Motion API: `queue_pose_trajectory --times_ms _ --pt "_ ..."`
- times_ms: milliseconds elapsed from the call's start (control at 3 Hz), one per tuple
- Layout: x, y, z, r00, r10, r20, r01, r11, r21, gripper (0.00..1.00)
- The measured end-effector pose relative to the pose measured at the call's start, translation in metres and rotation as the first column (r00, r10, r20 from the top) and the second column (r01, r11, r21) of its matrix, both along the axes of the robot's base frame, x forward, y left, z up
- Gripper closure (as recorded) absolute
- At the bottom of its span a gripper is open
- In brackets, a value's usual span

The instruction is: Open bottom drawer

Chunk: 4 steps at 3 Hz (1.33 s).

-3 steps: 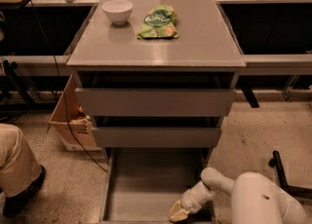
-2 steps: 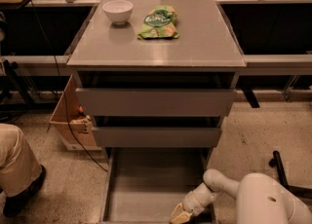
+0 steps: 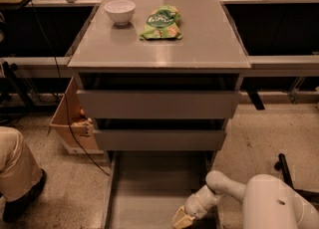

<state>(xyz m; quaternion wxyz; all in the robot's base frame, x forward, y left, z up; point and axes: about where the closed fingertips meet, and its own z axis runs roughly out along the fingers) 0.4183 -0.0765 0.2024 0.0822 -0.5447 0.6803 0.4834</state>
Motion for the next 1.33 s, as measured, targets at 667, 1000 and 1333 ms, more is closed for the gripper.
queue_pose_trajectory --times_ms 667,1000,1333 --pt "0.078 -0.032 0.041 0.9646 -0.068 0.255 0.083 0.995 -0.048 1.00" --pt "0.111 -0.057 0.064 0.9359 -0.113 0.333 0.148 0.986 -0.081 1.00" --pt "0.115 -0.060 0.068 0.9319 -0.117 0.343 0.155 0.984 -0.083 0.84"
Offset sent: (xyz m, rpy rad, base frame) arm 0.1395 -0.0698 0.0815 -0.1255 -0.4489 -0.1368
